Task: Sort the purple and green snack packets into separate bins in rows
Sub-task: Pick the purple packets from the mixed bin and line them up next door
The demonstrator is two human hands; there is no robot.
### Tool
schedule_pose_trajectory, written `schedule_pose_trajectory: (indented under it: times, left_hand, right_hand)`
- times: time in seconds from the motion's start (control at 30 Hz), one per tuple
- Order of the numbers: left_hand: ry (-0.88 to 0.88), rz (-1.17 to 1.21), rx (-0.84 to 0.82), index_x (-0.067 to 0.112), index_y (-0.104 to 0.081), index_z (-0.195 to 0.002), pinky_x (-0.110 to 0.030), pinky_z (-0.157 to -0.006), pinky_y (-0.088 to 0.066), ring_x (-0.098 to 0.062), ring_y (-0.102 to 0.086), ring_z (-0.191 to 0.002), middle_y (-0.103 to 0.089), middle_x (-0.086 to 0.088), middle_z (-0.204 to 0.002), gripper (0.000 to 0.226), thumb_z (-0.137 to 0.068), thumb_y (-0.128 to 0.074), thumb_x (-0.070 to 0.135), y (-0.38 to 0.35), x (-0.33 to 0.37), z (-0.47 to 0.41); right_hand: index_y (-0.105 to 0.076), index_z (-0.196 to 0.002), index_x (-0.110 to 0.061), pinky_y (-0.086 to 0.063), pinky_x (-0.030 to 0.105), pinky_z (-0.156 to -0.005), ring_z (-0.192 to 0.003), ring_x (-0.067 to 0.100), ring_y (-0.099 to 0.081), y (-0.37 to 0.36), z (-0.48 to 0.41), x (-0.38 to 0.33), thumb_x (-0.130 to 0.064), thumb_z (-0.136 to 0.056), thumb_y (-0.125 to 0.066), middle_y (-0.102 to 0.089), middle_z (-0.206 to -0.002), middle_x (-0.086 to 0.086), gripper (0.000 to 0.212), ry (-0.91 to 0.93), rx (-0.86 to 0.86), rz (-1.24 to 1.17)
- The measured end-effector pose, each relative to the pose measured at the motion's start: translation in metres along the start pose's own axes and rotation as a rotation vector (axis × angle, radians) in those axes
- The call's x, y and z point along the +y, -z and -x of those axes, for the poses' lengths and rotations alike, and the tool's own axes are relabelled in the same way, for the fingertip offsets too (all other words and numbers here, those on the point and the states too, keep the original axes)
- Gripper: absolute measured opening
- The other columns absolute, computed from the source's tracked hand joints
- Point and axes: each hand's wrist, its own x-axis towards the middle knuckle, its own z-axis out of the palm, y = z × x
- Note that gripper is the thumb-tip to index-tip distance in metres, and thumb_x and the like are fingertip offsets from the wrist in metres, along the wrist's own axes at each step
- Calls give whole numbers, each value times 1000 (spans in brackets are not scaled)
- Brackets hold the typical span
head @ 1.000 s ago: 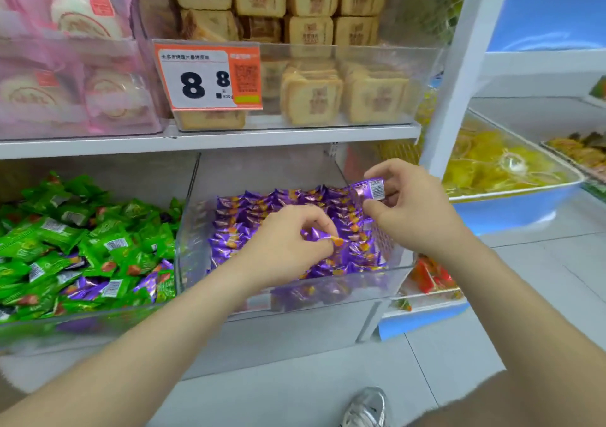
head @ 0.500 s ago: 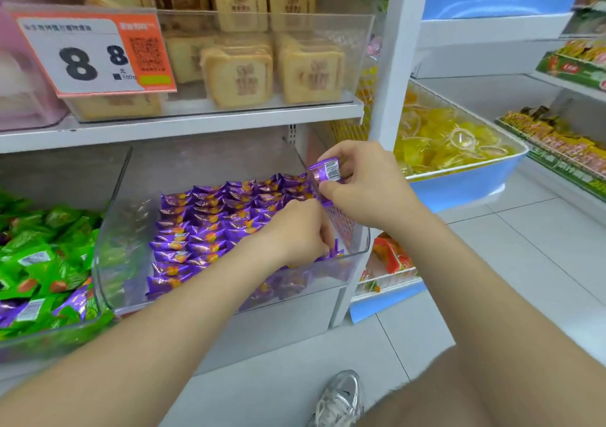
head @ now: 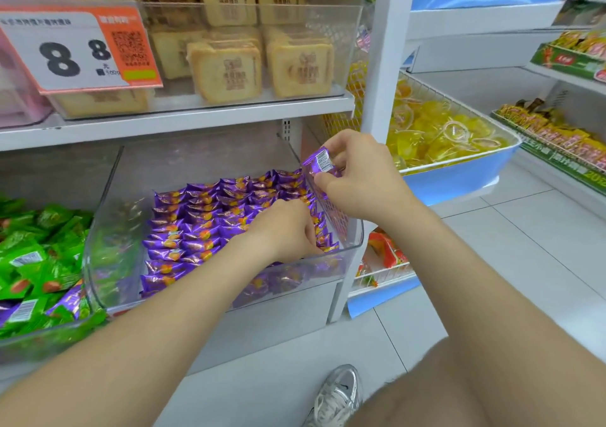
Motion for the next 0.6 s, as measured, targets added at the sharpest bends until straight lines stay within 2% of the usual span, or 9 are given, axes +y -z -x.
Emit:
schedule_pose_trajectory:
  times: [0.1, 0.17, 0.2, 0.27, 0.3, 0.37, 0.43, 0.5, 0.6]
  left_hand:
    - [18, 101, 154, 22, -77, -67, -37, -83, -60, -9, -66, -77, -71, 7, -63, 24, -80, -87, 40, 9, -11, 14]
    - [53, 113, 348, 26, -71, -81, -39, -81, -58, -12, -65, -79, -69, 9, -73, 13, -82, -82, 34, 18, -20, 29]
    - [52, 127, 447, 29, -65, -90, -40, -79, -57, -13, -64, -80, -67, 10, -79, 16, -82, -80, 29, 24, -26, 40]
    - [-62, 172, 565, 31, -57, -107, -37, -79, -55, -8, -64, -83, -63, 10, -98, 39, -79, -79, 18, 40, -36, 63]
    - [-156, 172, 566, 33, -56, -115, -32, -82, -55, -5, -64, -91, -60, 11, -110, 48, -78, -81, 14, 49, -40, 74]
    - [-323, 121, 544, 30, -62, -123, -24, -91, -52, -5, -64, -110, -58, 13, -124, 51, -81, -86, 14, 64, -47, 96]
    - [-387, 33, 588, 25, -71, -118, -27, -94, -52, -5, -64, -112, -65, 13, -121, 33, -88, -84, 20, 73, -57, 110]
    - [-348, -54, 635, 27, -74, -112, -35, -87, -54, -7, -65, -101, -70, 15, -107, 19, -95, -75, 33, 79, -70, 122]
    - [-245, -143, 655, 36, -73, -107, -42, -75, -52, -10, -58, -86, -67, 19, -87, 21, -100, -62, 52, 88, -86, 136]
  right_hand:
    - [-71, -125, -26, -42, 22, -77, -90, 12, -62, 1, 1, 1, -23, -95, -73, -65, -94, -13, 30, 22, -51, 21]
    - [-68, -132, -24, -40, 19, -81, -94, 10, -62, 0, 0, -1, -25, -96, -74, -69, -107, -8, 36, 21, -80, 16]
    - [-68, -130, -23, -42, 22, -83, -96, 11, -63, -1, 0, -3, -27, -95, -75, -70, -108, -7, 36, 19, -96, 1]
    - [-69, -121, -22, -49, 29, -83, -90, 12, -66, -2, 1, -10, -25, -95, -76, -71, -99, -7, 28, 15, -170, -63]
    - [-71, -116, -20, -54, 34, -82, -85, 13, -69, -4, 3, -16, -22, -96, -74, -73, -94, -5, 21, 6, -243, -134]
    - [-74, -112, -16, -58, 41, -82, -81, 18, -72, -11, 8, -30, -14, -101, -67, -78, -90, 6, 14, -15, -411, -343]
    - [-76, -113, -13, -51, 40, -80, -78, 19, -66, -18, 12, -46, -10, -105, -59, -77, -89, 15, 19, -46, -537, -511]
    - [-76, -115, -12, -52, 39, -79, -79, 18, -69, -24, 16, -60, -16, -107, -58, -77, -93, 12, 20, -67, -614, -601]
    - [-77, -109, -21, -62, 37, -79, -82, 18, -77, -38, 19, -77, -32, -94, -78, -80, -97, 1, 18, 56, -570, -502]
